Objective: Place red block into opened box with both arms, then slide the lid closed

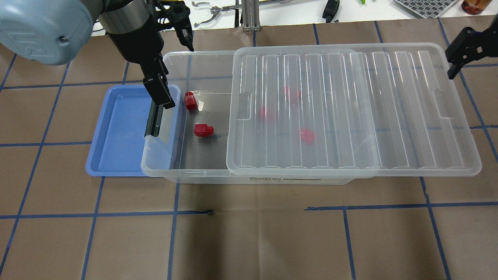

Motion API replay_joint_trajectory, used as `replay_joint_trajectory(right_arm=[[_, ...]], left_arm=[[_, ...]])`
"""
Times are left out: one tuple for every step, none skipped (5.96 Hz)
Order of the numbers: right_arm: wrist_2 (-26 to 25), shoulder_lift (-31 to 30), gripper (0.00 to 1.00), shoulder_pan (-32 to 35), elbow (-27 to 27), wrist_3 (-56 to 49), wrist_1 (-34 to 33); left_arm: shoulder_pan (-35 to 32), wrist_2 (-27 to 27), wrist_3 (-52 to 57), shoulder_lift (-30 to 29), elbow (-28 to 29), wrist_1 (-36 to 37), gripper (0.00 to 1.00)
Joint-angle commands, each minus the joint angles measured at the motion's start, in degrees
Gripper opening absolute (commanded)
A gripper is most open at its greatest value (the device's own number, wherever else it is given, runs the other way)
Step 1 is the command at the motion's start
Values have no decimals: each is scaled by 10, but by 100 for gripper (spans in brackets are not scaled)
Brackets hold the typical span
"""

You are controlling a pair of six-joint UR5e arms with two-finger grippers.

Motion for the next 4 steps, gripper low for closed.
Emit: replay_joint_trajectory(right_arm=[[-41,31,100,-58,14,-52,-39],[-60,33,100,-76,54,-73,-94],[-68,32,100,-83,104,-95,-163],[-76,32,100,-90,147,-114,-228]], left_arm=[[8,10,-174,29,-12,-1,98],[25,9,-238,41,-17,0,98],[36,10,-352,50,-18,25,98],[36,11,-455,53,-19,40,98]])
